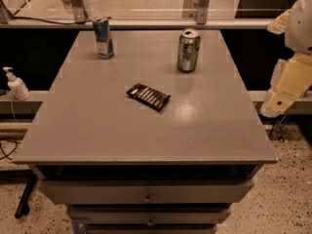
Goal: Knock green can over
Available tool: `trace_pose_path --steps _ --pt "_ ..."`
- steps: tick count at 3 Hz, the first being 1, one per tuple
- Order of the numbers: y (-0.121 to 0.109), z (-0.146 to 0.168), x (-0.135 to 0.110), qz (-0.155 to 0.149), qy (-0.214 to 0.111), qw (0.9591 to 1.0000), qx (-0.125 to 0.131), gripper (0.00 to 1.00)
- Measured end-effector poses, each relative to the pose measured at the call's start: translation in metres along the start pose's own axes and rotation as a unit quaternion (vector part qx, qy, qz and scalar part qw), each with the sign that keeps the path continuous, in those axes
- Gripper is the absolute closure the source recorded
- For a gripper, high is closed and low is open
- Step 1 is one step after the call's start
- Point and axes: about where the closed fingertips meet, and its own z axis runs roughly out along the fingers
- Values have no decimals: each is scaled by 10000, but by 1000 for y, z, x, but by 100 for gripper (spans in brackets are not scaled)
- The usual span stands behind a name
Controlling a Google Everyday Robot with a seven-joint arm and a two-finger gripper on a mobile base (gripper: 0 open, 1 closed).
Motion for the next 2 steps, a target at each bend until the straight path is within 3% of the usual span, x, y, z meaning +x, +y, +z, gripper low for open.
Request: trace_pose_path --steps 1,2 --pt "-20 31 -15 371 -636 9973 -58 0" --pt "-42 69 -42 812 -1365 9872 -174 0"
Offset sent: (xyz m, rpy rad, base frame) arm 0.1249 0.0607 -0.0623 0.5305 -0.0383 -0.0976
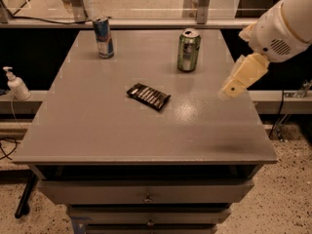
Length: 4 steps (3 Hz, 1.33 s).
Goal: Knock green can over
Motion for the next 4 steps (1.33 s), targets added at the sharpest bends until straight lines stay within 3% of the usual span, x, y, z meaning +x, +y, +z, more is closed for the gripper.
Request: trace_pose_path --steps 1,2,3,4 --pt "-14 45 -13 443 -735 9962 -165 0" --pt "-29 87 -31 842 -1546 9840 -291 0" --pt "-42 119 -59 1006 -2297 9674 -347 0" --pt "-60 145 -77 912 -2779 9558 -293 0"
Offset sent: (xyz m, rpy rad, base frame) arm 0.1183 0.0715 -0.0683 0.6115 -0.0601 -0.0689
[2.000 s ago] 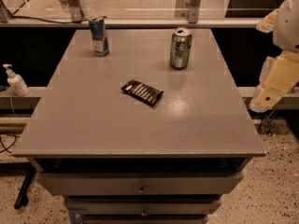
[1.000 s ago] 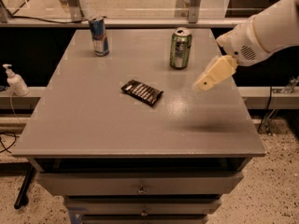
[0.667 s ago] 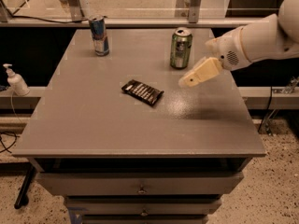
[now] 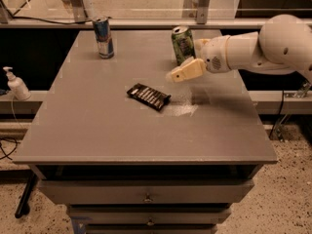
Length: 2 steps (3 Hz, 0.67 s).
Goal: Knock green can over
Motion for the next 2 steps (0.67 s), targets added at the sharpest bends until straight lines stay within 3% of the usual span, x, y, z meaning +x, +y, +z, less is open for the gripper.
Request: trace_pose_path --steps 2 --pt "-22 38 -9 -335 -449 9984 -53 0"
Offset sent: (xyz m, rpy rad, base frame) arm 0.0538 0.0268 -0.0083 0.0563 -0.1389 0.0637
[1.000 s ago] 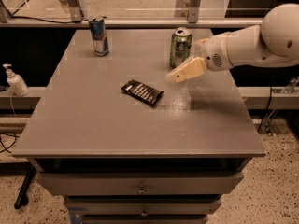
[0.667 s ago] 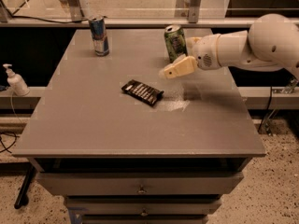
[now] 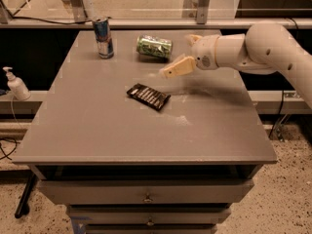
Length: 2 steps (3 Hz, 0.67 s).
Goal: Knock green can over
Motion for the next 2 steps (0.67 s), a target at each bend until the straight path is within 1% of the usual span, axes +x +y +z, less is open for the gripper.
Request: trace_pose_path --steps 1,2 --pt "-5 5 -1 -163 -47 9998 -41 0" --pt "-11 3 -2 -300 -69 9995 -52 0"
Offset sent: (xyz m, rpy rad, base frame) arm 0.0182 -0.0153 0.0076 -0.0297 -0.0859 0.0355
